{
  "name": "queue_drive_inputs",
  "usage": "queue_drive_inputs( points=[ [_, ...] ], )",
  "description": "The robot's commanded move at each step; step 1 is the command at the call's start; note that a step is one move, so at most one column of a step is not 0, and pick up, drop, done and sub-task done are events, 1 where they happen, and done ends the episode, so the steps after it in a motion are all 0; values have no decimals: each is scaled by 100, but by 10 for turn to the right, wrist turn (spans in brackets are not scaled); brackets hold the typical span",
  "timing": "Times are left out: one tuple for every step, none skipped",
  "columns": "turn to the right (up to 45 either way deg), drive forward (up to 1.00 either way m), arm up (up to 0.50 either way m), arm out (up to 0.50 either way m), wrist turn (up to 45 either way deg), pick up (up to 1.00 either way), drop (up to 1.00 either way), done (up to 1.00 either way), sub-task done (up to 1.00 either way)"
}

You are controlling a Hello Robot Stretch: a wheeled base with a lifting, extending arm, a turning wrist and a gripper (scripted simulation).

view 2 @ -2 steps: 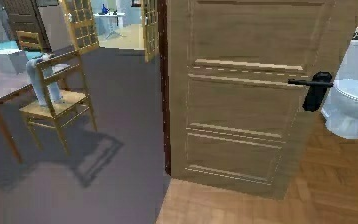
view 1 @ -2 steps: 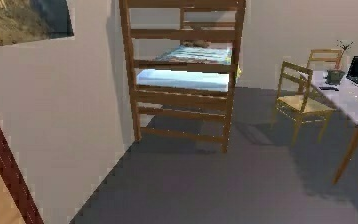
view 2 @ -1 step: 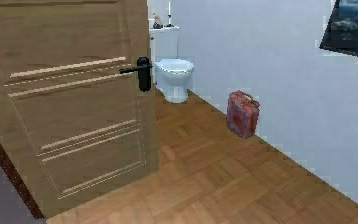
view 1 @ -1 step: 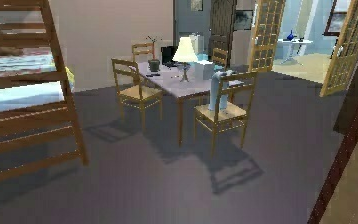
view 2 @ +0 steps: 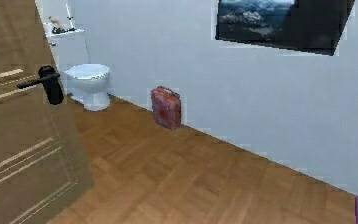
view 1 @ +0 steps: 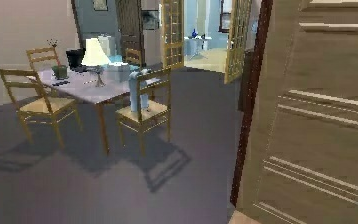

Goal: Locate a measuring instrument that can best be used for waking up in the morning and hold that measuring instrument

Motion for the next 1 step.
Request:
queue_drive_inputs(
  points=[
    [30, 0, 0, 0, 0, 0, 0, 0, 0]
  ],
)
